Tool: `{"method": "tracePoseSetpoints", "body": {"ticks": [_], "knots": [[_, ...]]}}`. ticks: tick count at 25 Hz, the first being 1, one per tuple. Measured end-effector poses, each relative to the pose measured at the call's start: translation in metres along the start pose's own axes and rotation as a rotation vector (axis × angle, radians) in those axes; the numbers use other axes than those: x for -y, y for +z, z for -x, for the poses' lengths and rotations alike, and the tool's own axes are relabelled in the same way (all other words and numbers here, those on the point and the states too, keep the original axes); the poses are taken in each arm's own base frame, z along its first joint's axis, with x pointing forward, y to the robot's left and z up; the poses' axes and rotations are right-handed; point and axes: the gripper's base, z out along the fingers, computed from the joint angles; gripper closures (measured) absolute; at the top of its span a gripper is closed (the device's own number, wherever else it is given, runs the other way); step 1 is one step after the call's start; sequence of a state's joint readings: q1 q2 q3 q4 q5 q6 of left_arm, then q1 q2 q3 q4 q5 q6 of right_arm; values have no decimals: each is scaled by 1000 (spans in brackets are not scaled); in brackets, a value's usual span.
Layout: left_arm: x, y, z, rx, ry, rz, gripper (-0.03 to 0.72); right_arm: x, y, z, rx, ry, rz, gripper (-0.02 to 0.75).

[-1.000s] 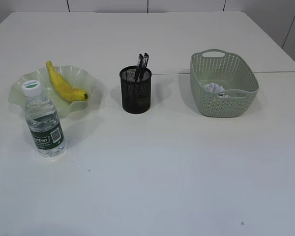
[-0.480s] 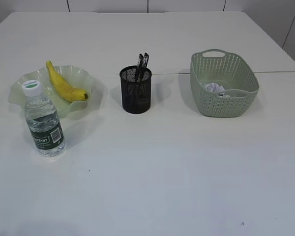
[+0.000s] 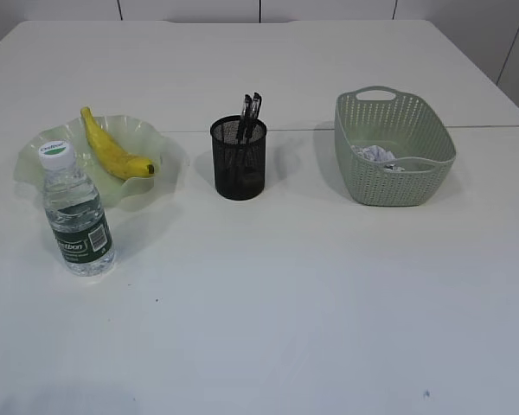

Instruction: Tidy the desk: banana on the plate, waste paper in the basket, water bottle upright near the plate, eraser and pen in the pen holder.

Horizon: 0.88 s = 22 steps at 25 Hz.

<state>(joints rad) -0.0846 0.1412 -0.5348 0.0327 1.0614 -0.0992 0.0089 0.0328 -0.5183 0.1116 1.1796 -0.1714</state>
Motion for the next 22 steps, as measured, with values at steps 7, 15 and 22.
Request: {"method": "tracePoseSetpoints", "body": {"ticks": [7, 15, 22], "knots": [[0, 0, 0, 0, 0, 0, 319, 1, 4, 0, 11, -2, -12, 284], [-2, 0, 0, 2, 12, 20, 251, 2, 4, 0, 13, -3, -15, 285], [-2, 0, 0, 1, 15, 25, 247, 2, 4, 0, 13, -3, -15, 285]]}}
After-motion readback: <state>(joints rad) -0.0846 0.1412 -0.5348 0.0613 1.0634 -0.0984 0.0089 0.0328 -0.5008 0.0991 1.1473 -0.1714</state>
